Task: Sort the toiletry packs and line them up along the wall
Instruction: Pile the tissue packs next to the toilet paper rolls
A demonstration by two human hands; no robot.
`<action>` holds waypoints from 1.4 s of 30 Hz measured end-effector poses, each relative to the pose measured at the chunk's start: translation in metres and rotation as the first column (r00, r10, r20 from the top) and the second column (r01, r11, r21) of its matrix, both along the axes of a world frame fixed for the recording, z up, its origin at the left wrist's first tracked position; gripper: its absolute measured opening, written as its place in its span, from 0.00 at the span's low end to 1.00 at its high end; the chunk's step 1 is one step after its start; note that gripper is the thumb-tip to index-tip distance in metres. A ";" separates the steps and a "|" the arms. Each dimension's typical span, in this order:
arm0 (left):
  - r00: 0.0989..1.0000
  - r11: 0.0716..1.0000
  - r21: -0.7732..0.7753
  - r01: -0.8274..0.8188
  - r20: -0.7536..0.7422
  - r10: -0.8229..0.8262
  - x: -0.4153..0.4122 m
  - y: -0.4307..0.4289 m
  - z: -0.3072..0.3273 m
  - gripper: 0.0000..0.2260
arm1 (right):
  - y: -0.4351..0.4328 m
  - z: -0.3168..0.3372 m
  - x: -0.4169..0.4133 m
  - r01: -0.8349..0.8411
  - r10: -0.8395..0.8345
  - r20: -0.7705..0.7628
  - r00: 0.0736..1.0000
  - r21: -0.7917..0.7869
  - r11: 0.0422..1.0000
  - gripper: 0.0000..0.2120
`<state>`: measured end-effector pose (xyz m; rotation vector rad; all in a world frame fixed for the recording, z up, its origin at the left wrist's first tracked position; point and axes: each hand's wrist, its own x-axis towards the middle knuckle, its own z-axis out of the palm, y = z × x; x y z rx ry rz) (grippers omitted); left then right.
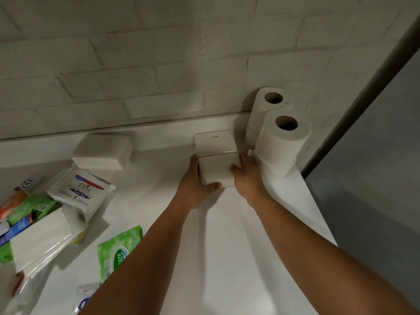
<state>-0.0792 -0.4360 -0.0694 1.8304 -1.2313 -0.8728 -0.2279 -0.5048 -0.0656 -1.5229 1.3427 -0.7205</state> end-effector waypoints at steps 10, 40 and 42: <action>0.997 0.988 0.148 0.041 0.053 -0.049 0.006 -0.007 0.005 0.53 | -0.008 -0.008 0.003 -0.025 0.026 -0.075 0.997 0.014 1.000 0.27; 0.930 0.968 -0.161 -0.193 0.285 0.233 0.183 0.128 0.064 0.17 | 0.122 0.067 0.166 -0.204 0.125 -0.236 0.964 -0.346 0.916 0.11; 0.916 0.966 -0.158 -0.205 0.316 0.246 0.208 0.126 0.068 0.16 | 0.123 0.070 0.187 -0.212 0.136 -0.242 0.961 -0.320 0.924 0.11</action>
